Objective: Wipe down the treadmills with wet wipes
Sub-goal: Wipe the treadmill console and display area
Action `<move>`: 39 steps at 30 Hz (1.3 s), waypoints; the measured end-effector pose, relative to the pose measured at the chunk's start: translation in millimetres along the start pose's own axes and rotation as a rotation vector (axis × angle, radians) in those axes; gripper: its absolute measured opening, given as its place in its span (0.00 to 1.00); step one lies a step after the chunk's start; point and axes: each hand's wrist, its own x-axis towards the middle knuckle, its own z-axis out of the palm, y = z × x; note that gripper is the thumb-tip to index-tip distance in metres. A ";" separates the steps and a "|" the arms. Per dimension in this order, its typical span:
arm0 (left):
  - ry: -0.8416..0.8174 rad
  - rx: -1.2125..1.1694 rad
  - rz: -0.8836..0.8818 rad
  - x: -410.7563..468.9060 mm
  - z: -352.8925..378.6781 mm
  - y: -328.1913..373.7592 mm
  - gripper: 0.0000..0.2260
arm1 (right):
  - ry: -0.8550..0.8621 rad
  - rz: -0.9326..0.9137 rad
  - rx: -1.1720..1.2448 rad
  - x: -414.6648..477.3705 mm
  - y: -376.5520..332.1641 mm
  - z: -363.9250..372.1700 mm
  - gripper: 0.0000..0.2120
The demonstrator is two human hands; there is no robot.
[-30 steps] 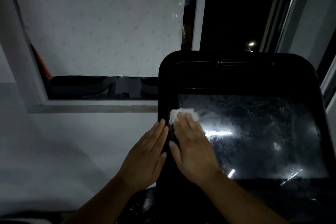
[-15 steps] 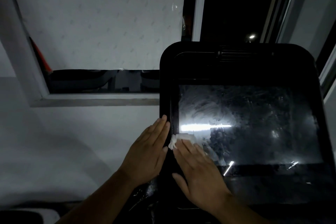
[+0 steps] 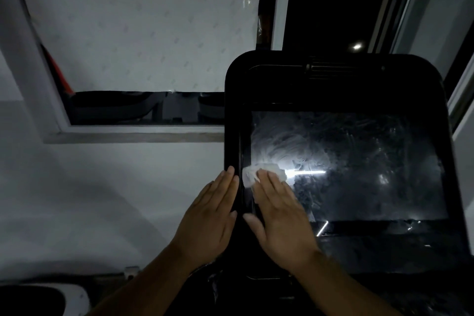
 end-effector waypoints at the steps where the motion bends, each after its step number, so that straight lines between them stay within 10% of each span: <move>1: 0.003 -0.010 0.007 -3.7 1.7 2.8 0.28 | -0.001 0.034 0.045 0.3 -11.9 3.4 0.33; 6: -0.024 0.018 0.042 -24.3 6.7 11.1 0.27 | -0.129 -0.295 -0.079 -84.4 2.1 12.7 0.34; 11: -0.046 0.026 0.022 -39.1 16.0 25.7 0.27 | -0.055 0.011 0.016 -62.6 -15.3 11.2 0.36; 16: -0.069 0.040 0.066 -60.2 16.4 31.0 0.27 | -0.134 -0.301 -0.092 -125.3 -8.7 21.0 0.37; 20: -0.072 0.041 0.036 -65.7 18.0 34.9 0.28 | -0.065 -0.034 -0.042 -90.5 -9.8 16.6 0.36; 26: -0.074 0.024 0.043 -65.4 16.9 32.7 0.28 | -0.102 -0.319 -0.041 -135.3 -16.4 28.8 0.34; 33: 0.002 -0.048 -0.040 -3.2 -2.4 6.7 0.25 | 0.067 -0.021 0.047 23.4 -18.4 7.1 0.32; 39: 0.004 -0.007 -0.035 8.4 -2.6 -5.9 0.26 | 0.040 -0.112 0.038 3.3 -8.7 12.1 0.31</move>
